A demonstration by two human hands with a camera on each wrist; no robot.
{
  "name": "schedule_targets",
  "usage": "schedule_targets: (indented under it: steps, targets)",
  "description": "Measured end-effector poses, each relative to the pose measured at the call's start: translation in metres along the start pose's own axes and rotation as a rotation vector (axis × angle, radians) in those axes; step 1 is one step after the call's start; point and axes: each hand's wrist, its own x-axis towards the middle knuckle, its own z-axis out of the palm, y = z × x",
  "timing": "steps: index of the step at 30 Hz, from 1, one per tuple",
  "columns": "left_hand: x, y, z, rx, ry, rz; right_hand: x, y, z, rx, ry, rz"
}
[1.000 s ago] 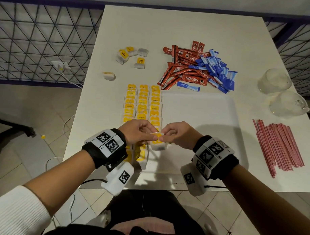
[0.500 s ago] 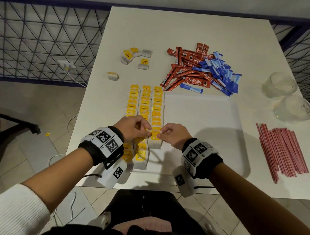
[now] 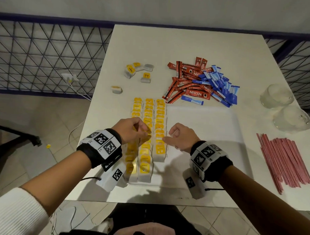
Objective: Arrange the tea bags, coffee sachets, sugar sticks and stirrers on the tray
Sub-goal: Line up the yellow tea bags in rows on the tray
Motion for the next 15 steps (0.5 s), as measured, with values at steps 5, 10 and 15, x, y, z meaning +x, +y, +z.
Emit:
schedule_targets:
  steps: [5,10,15]
  targets:
    - [0.015,0.009,-0.043,0.088,0.108,0.024,0.020,-0.044,-0.035,-0.075,0.049,-0.040]
    - [0.041,0.008,-0.093,0.200,0.234,0.012,0.052,-0.092,-0.060,-0.056,0.080,-0.086]
    - [0.071,-0.013,-0.126,0.237,0.261,-0.084,0.099,-0.119,-0.062,0.084,0.097,0.004]
